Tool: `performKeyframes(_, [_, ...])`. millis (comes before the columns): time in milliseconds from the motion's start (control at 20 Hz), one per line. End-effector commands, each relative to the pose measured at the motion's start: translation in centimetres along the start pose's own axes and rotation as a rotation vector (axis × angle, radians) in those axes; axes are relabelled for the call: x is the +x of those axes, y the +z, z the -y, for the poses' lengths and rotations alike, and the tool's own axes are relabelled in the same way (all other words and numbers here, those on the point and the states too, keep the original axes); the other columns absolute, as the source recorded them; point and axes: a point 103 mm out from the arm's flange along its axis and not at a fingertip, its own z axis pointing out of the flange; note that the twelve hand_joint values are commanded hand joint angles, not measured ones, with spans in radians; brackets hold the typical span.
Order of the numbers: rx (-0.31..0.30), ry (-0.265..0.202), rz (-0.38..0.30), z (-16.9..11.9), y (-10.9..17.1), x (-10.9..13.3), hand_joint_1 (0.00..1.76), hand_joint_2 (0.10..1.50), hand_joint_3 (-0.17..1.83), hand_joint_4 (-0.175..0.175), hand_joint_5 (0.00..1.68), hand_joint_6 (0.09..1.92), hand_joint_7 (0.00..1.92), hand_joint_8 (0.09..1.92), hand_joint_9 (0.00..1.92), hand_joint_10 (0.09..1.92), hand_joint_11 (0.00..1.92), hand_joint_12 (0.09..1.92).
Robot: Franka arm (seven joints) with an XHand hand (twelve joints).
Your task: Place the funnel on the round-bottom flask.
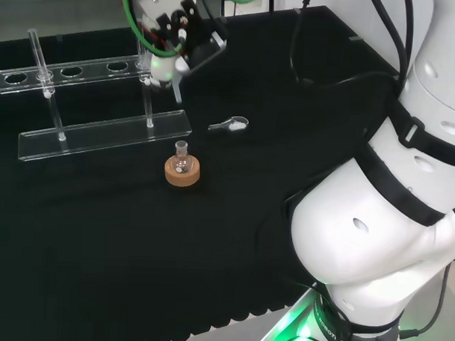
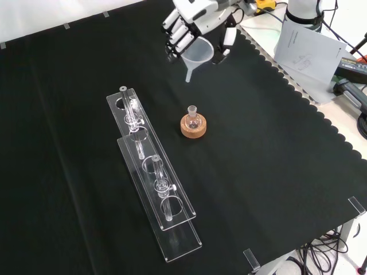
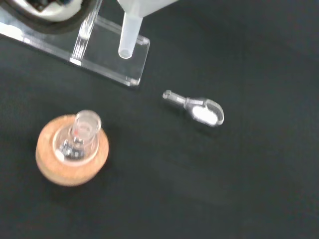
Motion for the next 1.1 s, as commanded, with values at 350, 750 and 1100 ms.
performKeyframes(350, [0.027,-0.004,-0.035,0.9,3.7,2.1,0.84,0.71,0.63,-0.046,0.55,0.09,0.55,0.74,0.87,0.56,0.47,1.33])
performKeyframes(750, [0.013,-0.007,-0.039,0.5,4.4,2.7,0.84,0.71,0.63,-0.046,0.55,0.09,0.55,0.74,0.87,0.56,0.47,1.33])
performKeyframes(1100, [0.009,-0.014,-0.050,-0.8,5.8,3.3,0.84,0.71,0.63,-0.047,0.56,0.09,0.55,0.74,0.87,0.56,0.47,1.33])
